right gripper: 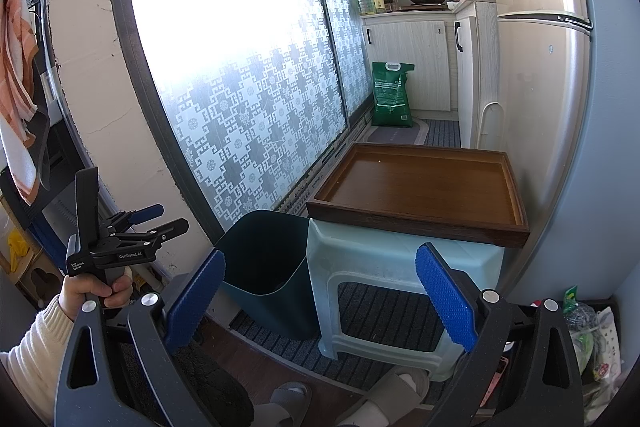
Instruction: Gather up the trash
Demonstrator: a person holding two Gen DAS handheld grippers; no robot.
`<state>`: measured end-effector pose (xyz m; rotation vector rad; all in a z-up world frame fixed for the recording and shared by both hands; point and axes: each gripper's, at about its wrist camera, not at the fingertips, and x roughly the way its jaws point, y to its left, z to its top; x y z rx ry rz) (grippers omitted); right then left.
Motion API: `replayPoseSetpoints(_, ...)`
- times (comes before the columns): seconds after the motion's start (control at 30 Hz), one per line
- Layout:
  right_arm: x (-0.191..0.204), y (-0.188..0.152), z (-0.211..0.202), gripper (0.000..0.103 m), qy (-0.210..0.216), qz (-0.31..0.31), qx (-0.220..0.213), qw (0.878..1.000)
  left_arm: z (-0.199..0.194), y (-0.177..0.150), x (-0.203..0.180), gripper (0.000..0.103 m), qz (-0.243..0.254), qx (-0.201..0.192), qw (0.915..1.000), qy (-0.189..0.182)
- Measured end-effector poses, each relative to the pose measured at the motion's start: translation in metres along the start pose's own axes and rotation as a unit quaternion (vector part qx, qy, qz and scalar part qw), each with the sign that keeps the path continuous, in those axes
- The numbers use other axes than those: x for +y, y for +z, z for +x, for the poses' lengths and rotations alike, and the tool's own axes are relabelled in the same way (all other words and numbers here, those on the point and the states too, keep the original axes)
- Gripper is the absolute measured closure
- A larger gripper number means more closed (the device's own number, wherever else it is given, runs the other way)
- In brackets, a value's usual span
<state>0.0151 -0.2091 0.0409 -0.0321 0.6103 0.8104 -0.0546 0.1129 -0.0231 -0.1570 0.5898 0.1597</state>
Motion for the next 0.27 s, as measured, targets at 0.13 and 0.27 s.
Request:
replayPoseSetpoints(0.13, -0.0001, 0.0001, -0.0001, 0.006, 0.000, 0.000, 0.000, 1.000, 0.0011, -0.0005, 0.0021, 0.003, 0.000, 0.002, 1.0000, 0.000)
replayPoseSetpoints(0.27, -0.0001, 0.0001, -0.0002, 0.006, 0.000, 0.000, 0.000, 1.000, 0.0011, -0.0006, 0.0019, 0.003, 0.001, 0.002, 1.0000, 0.000)
